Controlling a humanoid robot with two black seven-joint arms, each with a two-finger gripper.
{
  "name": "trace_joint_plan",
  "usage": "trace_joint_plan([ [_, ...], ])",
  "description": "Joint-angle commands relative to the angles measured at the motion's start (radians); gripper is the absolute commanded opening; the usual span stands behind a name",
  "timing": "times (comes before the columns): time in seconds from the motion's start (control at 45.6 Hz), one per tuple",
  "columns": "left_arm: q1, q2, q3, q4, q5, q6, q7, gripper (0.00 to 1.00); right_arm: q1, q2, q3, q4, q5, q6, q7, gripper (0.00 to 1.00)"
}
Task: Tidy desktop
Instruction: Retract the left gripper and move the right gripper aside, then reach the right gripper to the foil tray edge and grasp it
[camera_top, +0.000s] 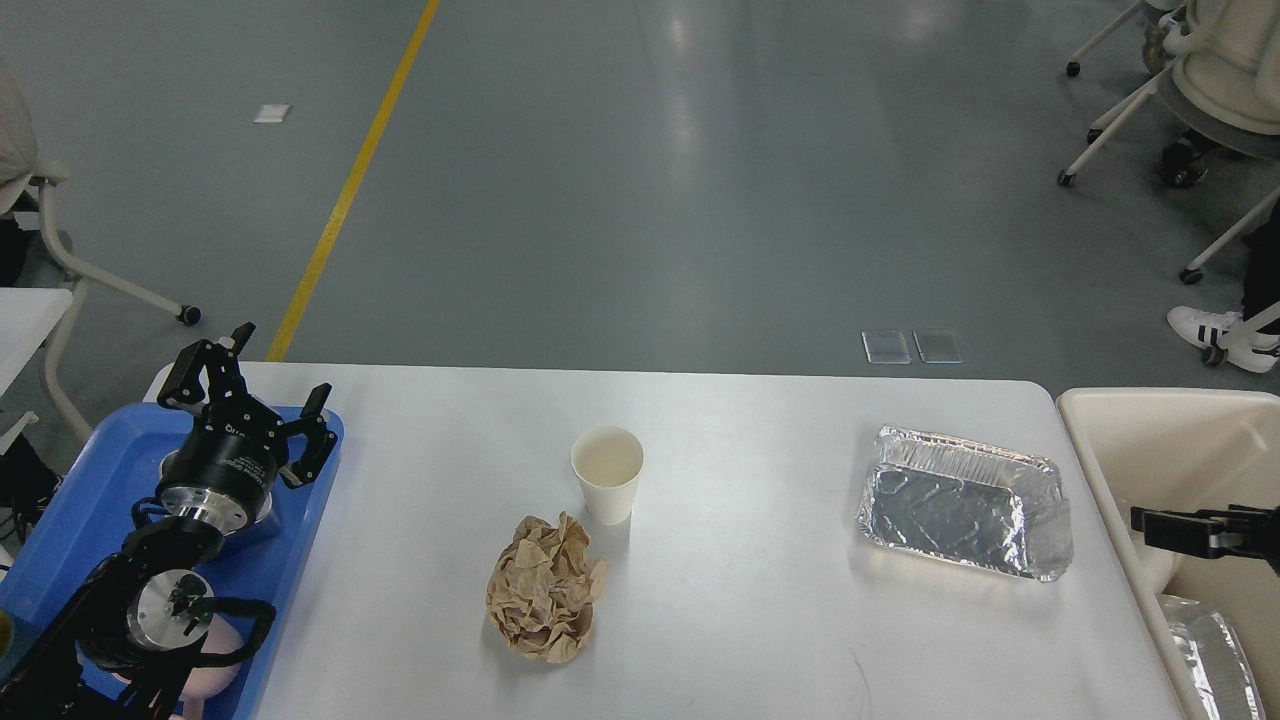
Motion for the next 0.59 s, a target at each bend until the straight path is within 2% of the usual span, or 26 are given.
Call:
trace_joint_plan([
  [0.0, 0.000, -0.003, 0.000, 0.000, 0.000, 0.002, 0.001, 0.97, 0.129, 0.054, -0.152, -0.061, -0.038, -0.015, 0.004, 1.00],
  [0.11, 0.004, 0.002, 0.000, 0.000, 0.001, 0.001, -0.001, 0.97, 0.242, 0.081, -0.292, -0.136, -0.066, -0.049, 0.012, 1.00],
  [0.153, 0.007, 0.005, 0.000, 0.000, 0.000, 0.001, -0.001, 0.97, 0.285, 0.091, -0.335, -0.191, -0.066, -0.060, 0.029, 1.00],
  [0.285, 0.010, 0.011, 0.000, 0.000, 0.000, -0.005, -0.002, 0.97, 0.387, 0.105, -0.445, -0.358, -0.064, -0.067, 0.171, 1.00],
  [0.329, 0.012, 0.012, 0.000, 0.000, 0.000, -0.005, -0.002, 0.97, 0.402, 0.105, -0.468, -0.385, -0.059, -0.071, 0.202, 1.00],
  [0.57, 0.012, 0.002, 0.000, 0.000, 0.000, -0.004, -0.001, 0.97, 0.408, 0.155, -0.485, -0.368, 0.002, -0.071, 0.205, 1.00],
])
